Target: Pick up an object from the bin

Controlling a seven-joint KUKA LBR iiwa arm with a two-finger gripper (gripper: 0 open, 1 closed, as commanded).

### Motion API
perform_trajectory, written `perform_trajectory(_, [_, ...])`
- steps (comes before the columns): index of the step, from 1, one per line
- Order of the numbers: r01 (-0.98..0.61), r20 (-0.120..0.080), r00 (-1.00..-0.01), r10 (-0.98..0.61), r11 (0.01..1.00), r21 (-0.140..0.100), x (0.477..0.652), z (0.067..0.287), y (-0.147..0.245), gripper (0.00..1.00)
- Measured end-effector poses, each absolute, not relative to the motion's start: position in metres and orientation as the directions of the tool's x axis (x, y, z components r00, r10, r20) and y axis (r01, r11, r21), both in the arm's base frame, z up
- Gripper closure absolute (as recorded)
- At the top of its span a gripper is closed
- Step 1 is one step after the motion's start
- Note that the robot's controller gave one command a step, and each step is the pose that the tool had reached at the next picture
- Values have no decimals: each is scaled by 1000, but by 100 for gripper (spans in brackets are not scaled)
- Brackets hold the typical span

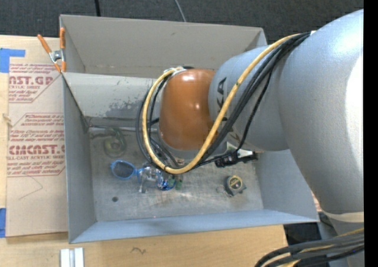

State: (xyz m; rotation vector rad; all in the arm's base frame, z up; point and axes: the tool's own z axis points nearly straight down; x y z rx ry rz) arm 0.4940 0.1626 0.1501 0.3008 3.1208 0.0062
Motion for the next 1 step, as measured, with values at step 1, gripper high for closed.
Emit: perform_trajectory(1, [190, -3, -982, 190, 982, 3, 495, 180, 163, 100])
